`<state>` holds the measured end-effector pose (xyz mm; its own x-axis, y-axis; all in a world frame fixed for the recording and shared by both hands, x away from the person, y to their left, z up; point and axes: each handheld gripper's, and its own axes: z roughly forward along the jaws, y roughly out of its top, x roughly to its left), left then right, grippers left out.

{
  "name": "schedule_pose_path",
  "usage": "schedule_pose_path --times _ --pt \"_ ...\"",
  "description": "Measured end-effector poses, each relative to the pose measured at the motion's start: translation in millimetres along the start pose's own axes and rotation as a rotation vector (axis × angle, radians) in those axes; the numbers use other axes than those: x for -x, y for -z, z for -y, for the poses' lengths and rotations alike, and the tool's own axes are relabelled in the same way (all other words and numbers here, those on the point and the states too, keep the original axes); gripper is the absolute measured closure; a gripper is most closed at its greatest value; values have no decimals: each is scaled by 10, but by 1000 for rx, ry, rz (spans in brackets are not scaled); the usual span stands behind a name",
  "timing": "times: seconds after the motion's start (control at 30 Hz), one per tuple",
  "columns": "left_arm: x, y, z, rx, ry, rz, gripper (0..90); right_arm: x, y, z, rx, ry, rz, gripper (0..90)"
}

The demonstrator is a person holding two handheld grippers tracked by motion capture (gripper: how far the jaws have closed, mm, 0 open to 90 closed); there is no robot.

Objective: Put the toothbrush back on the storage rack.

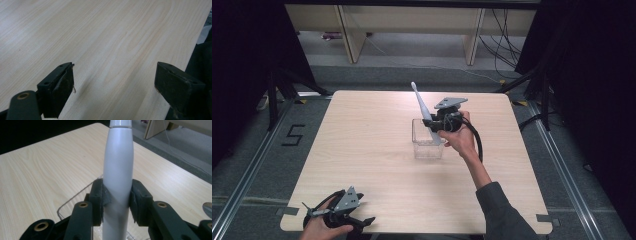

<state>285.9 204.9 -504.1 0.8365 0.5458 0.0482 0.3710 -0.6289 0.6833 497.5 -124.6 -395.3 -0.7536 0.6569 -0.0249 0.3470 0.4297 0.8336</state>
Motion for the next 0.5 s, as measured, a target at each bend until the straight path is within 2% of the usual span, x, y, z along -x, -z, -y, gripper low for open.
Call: schedule_pose_path --times 0.07,0.27,0.33,0.37,0.4,0.5 --pt "-4 0 2 0 1 -1 154 -15 -7 26 -31 -11 -9 669" --pt "5 1 1 6 0 -5 154 -7 -60 70 -57 9 -6 669" --pt "-1 -1 1 -2 0 -1 154 -24 -58 74 -99 -8 -7 669" --pt "0 -3 2 2 0 -7 154 -6 -76 77 -90 17 2 669" --pt "1 -3 2 3 2 -8 154 -8 -98 88 -75 21 8 669" --pt "5 0 3 7 1 -5 154 -30 -110 91 -132 -13 -4 669"
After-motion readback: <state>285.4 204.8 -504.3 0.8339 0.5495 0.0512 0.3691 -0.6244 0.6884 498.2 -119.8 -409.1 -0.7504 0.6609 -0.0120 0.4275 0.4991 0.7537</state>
